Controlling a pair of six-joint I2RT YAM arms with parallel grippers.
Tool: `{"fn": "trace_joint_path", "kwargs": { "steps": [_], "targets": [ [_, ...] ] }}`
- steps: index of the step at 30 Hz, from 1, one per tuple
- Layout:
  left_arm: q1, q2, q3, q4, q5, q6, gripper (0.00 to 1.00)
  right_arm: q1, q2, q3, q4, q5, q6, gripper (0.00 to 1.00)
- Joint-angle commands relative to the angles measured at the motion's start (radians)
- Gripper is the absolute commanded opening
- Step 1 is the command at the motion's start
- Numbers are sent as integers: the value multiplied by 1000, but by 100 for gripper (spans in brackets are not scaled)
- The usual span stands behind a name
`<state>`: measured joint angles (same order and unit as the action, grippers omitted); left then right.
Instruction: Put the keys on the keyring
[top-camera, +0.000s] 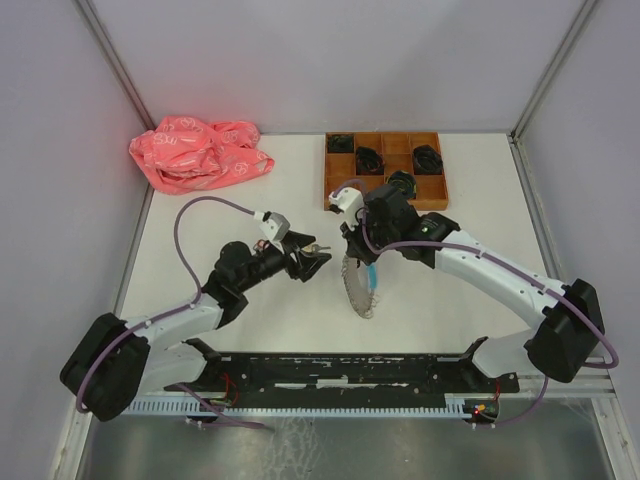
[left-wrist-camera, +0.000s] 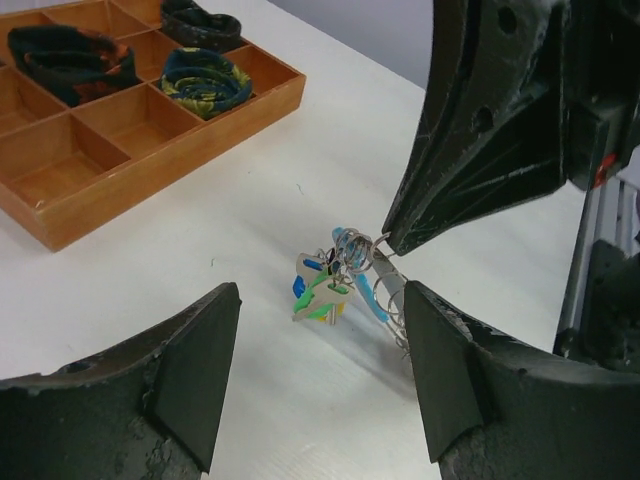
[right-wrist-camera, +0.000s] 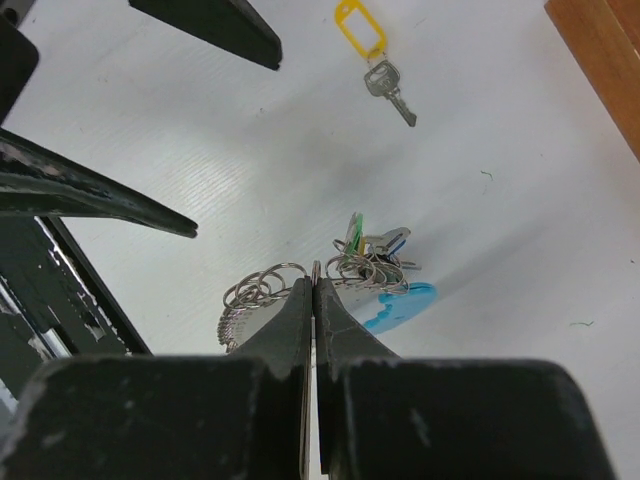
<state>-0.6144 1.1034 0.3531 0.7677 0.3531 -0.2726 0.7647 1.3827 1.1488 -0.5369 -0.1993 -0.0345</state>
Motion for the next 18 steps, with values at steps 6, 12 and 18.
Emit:
{"fn": "trace_joint_path", "kwargs": {
  "steps": [6, 12, 18],
  "targets": [
    [-18, 116, 58, 141, 240, 421, 68, -3, 5, 113, -69, -66, -105, 1],
    [-17, 175, 108, 130, 366, 519, 62, -4, -16, 121, -96, -145, -177, 1],
    [-18, 221, 155, 95, 454, 555, 54, -3, -41, 97, -79, -183, -224, 1]
  ]
}}
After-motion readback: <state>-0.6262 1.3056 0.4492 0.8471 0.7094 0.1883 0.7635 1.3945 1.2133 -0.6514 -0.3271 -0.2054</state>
